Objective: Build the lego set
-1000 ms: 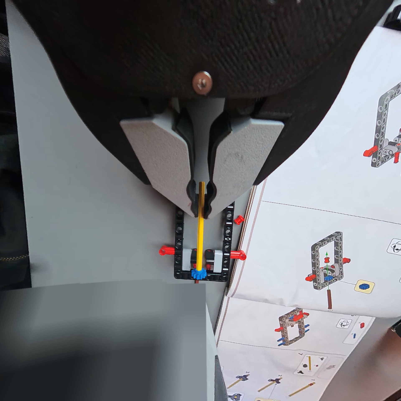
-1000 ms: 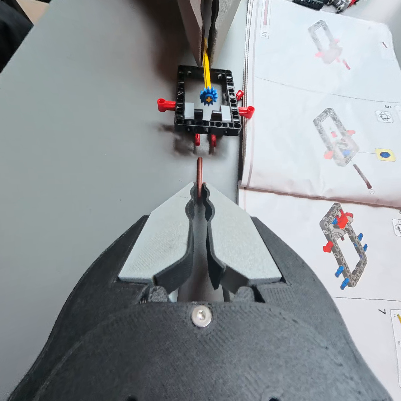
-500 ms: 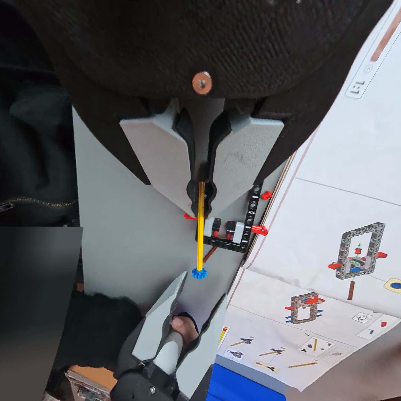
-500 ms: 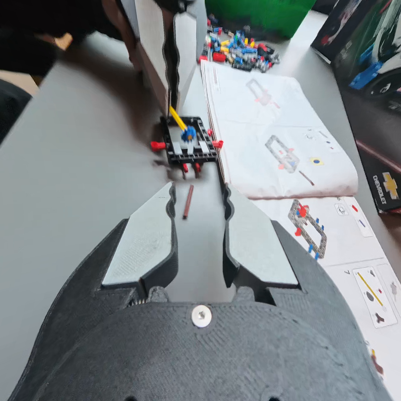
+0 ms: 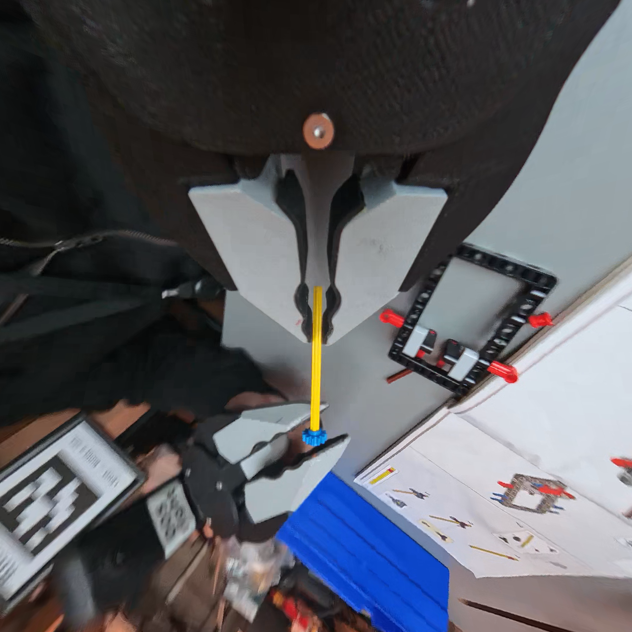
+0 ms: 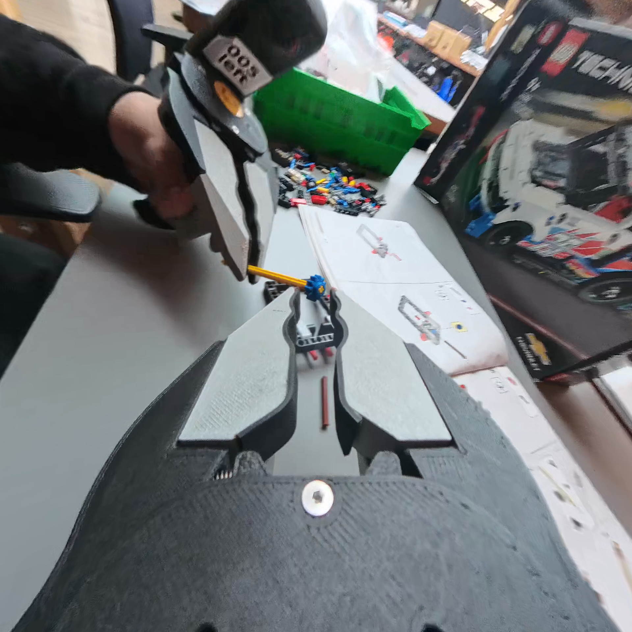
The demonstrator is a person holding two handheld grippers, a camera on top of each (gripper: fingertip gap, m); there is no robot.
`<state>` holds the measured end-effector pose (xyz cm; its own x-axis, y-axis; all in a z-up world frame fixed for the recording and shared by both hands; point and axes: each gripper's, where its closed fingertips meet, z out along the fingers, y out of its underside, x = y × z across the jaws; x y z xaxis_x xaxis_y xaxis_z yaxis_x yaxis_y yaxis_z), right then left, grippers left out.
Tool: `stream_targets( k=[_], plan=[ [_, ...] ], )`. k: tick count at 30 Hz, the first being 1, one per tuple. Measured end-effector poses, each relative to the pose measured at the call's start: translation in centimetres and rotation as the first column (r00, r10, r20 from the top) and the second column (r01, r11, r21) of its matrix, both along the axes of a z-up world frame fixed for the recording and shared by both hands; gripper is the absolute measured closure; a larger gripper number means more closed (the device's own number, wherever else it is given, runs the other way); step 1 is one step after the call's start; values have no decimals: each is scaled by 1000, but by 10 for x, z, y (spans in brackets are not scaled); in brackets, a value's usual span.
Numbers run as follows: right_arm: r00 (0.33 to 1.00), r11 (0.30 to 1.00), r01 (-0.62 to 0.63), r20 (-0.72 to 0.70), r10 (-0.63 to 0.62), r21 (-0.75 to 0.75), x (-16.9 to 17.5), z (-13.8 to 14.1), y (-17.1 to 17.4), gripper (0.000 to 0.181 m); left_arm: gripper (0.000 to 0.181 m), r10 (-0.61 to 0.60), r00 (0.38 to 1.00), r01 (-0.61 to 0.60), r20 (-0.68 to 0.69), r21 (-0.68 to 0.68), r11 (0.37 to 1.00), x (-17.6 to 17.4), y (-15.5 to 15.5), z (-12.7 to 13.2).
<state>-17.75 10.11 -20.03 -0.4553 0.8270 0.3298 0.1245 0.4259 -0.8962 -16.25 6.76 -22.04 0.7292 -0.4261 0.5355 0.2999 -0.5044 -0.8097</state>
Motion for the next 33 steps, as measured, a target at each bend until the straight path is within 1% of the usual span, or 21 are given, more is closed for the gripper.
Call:
stream_targets(
  k=[2, 3, 4, 8, 13, 16, 19, 23, 26, 28, 29, 30, 33],
  plan=[
    [996, 996, 57, -68, -52, 75, 2, 9, 3, 173, 178, 14, 984, -13, 180, -8, 1000, 7, 0, 7],
    [994, 992, 71, -84, -63, 100, 3, 10, 2, 175, 178, 17, 970, -15, 241, -11, 1000, 11, -2, 9],
    [994, 990, 81, -88, -71, 116, 4, 9, 0, 176, 178, 19, 961, -15, 276, -15, 1000, 15, -3, 9],
    [987, 979, 129, -119, -111, 158, 10, 11, -2, 175, 178, 27, 942, -22, 336, -17, 1000, 28, -5, 9],
    [978, 956, 162, -172, -122, 245, 16, 13, -6, 179, 178, 4, 943, 5, 333, -27, 1000, 39, -7, 8],
    [981, 948, 151, -159, -110, 279, 18, 6, -8, 180, 178, -33, 961, 49, 275, -53, 997, 46, -8, 1],
    [983, 950, 160, -136, -127, 269, 16, 0, -3, 180, 178, -17, 976, 30, 218, -53, 998, 42, -3, -2],
    [993, 967, 106, -80, -89, 231, 15, -10, -9, 181, 175, -9, 958, 14, 286, -17, 1000, 33, 9, 8],
    [993, 971, 107, -72, -93, 216, 13, -12, -8, 181, 178, -7, 960, 15, 279, -28, 999, 30, 14, 3],
    [994, 976, 108, -55, -99, 191, 13, -13, -7, 179, 178, -9, 951, 21, 310, -37, 999, 30, 15, 3],
    [993, 975, 109, -59, -100, 194, 13, -13, -7, 172, 178, -8, 949, 23, 317, -41, 999, 31, 16, 3],
    [992, 971, 114, -70, -101, 209, 13, -12, -7, 169, 178, -9, 947, 23, 321, -42, 999, 31, 16, 3],
    [990, 950, 124, -102, -99, 286, 14, -11, -6, 176, 178, -20, 942, 42, 334, -60, 997, 33, 16, 1]
  ],
)
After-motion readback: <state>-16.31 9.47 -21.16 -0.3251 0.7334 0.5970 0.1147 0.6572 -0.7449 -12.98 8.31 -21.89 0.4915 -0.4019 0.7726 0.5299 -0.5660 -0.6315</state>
